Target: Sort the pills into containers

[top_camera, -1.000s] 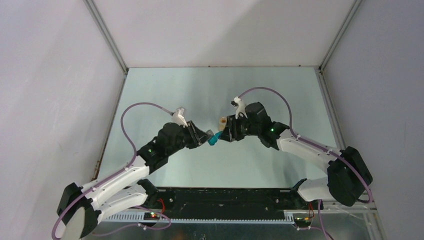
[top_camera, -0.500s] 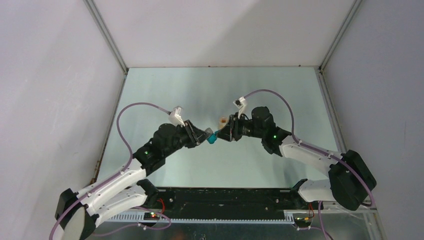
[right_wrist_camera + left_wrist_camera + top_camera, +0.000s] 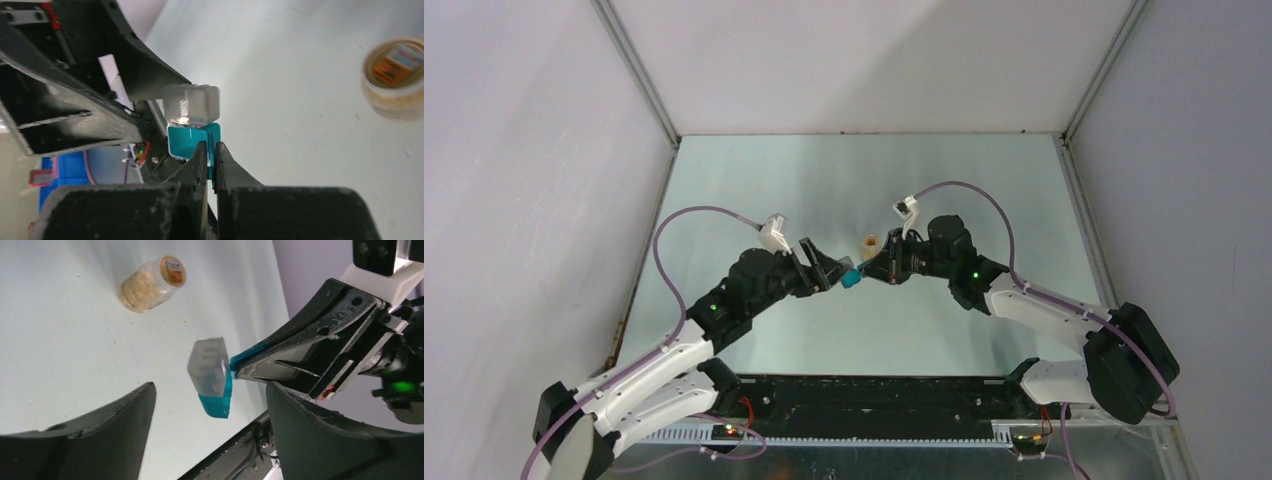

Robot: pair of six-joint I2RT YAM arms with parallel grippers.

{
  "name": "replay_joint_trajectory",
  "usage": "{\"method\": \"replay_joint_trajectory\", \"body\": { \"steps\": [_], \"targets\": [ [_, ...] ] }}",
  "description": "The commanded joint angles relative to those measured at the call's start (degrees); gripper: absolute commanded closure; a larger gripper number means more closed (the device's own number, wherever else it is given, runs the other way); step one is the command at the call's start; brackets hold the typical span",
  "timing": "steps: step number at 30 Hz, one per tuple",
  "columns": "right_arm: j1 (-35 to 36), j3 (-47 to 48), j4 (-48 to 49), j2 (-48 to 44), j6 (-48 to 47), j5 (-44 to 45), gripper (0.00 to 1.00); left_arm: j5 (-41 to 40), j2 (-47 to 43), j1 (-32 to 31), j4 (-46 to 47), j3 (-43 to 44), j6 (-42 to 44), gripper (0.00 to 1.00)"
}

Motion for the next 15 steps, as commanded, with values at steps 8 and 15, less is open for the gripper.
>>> {"method": "replay_joint_trajectory", "body": {
  "steps": [8, 15],
  "targets": [
    [-0.85, 3.62, -29.63, -5.10, -6.39, 21.36, 1.00, -7.79, 0.93, 0.56, -5.67, 4.04, 4.83, 0.04],
    [-5.01, -0.26, -32.10, -4.66, -6.11, 27.28, 0.98, -8.92, 2.00, 0.61, -6.80, 4.72, 5.89, 0.04]
  ]
}}
